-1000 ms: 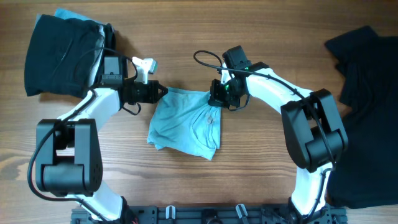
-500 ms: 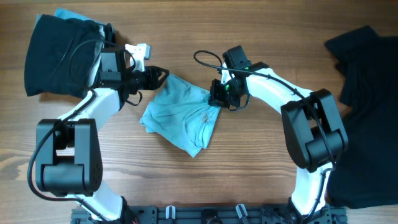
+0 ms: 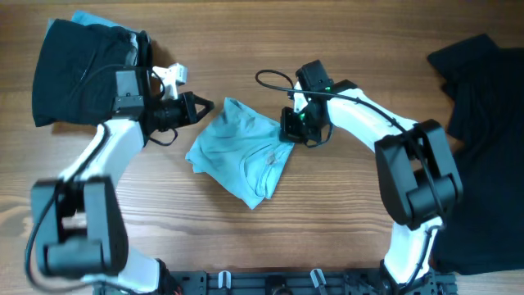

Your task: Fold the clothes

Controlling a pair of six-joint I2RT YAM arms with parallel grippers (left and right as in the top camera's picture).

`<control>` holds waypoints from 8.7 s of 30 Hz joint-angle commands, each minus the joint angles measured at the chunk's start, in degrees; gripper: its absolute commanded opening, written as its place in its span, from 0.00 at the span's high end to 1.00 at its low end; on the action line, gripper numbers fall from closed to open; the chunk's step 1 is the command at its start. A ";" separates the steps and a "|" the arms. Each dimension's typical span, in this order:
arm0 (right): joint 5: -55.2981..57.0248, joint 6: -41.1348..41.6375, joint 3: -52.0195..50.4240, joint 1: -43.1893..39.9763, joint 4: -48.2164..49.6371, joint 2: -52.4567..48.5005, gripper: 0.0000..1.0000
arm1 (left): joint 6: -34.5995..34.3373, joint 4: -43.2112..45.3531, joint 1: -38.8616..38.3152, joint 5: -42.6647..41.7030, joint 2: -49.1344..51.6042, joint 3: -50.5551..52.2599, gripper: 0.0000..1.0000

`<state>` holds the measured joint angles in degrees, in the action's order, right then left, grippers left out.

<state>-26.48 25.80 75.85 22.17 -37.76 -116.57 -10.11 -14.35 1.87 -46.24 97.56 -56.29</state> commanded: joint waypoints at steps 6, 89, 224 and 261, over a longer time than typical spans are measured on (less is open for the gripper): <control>-3.21 -9.99 0.00 -0.26 0.11 12.96 0.95 | 0.87 -17.31 -3.65 12.59 -3.76 0.81 0.96; -3.93 2.80 -0.17 1.11 -0.81 -3.87 0.96 | -38.60 40.52 -16.39 10.71 15.69 20.79 0.70; 20.87 -30.14 -23.80 -16.72 -1.75 91.36 0.00 | 23.41 -61.16 28.72 14.40 -41.31 -39.71 0.00; 12.44 -30.29 -75.54 -20.92 38.93 115.75 0.00 | 23.41 -61.16 28.72 14.40 -41.31 -39.71 0.00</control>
<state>-13.28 -4.01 0.34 1.58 1.02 -0.91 11.99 -75.66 30.85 -31.94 56.18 -95.64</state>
